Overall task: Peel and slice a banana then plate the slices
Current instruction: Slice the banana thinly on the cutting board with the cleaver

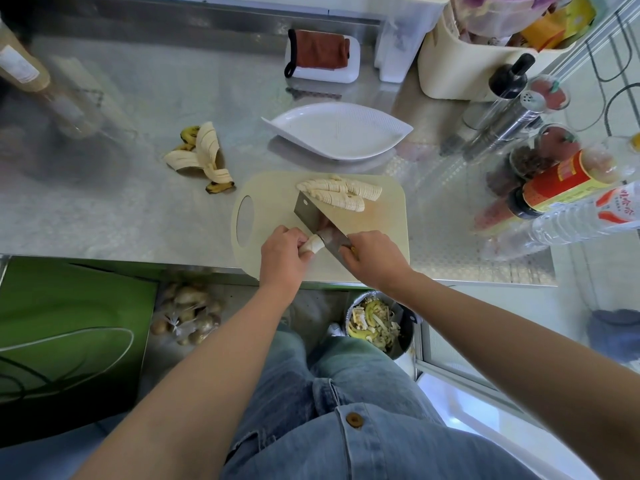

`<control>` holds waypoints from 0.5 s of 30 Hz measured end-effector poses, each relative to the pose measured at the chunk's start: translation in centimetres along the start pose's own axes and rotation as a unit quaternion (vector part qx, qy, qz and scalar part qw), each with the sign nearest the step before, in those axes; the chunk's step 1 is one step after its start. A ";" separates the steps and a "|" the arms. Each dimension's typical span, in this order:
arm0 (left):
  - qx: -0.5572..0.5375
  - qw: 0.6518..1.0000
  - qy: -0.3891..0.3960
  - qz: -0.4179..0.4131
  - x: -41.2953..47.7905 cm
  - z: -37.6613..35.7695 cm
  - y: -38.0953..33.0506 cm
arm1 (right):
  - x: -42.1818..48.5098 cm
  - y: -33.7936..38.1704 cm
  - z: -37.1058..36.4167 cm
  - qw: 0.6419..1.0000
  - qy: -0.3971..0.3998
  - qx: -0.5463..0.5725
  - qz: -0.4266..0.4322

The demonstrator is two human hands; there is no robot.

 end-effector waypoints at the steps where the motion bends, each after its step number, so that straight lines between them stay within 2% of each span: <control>1: 0.006 1.000 -0.003 0.000 0.0 0.1 0.0 | 0.0 0.0 0.1 1.000 0.000 -0.001 0.000; 8: 0.028 0.999 -0.015 0.008 -0.1 0.3 0.1 | -0.1 0.0 0.8 0.999 -0.037 0.026 0.016; 15: 0.033 0.999 -0.014 0.007 -0.2 0.4 0.2 | 0.1 0.3 0.6 0.999 -0.032 0.018 0.023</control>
Point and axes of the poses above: each hand's wrist, its own x-axis towards the middle knuckle, its own z-axis out of the back of the hand, y = z × x, the point moved 5 cm from there along x, towards the middle knuckle, and after that the axes turned 10 degrees about -y, right-handed, at the moved point
